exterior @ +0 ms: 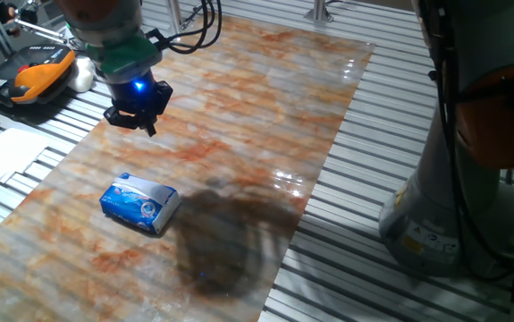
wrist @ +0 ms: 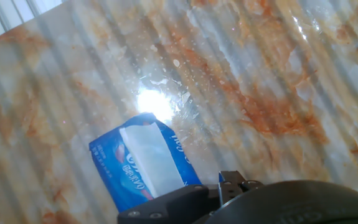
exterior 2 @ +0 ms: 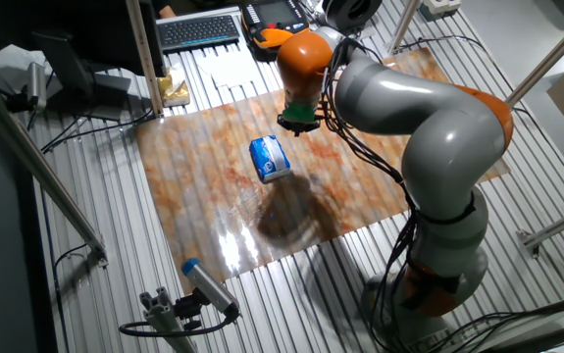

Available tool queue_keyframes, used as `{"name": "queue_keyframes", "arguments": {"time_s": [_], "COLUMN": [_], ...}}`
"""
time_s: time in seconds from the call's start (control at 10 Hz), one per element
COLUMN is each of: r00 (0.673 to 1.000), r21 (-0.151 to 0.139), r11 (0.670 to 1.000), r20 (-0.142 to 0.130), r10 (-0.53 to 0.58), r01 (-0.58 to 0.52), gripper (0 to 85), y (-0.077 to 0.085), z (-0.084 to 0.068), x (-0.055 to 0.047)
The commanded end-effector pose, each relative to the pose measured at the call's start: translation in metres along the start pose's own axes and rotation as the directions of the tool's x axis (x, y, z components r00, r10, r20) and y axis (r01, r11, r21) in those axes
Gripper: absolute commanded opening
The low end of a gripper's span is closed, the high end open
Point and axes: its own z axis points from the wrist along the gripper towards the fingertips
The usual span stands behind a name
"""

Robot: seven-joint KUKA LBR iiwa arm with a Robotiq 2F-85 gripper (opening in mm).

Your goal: Pull out a napkin

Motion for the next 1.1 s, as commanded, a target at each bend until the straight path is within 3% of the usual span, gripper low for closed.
{"name": "queue_keyframes", "arguments": {"time_s": [0.0,0.5,1.0], "r00": [1.000,1.000,0.999], "r21": [0.000,0.011,0.062], "r11": [1.000,1.000,0.998], "r20": [-0.001,0.005,0.033], "r10": [0.002,0.001,-0.005], "r01": [-0.002,-0.001,0.003], "gripper": [0.0,0.0,0.0], "y": [0.0001,-0.0003,-0.0004], "z": [0.0000,-0.0001,0.0000], "x": [0.0002,0.0036,0.0065]}}
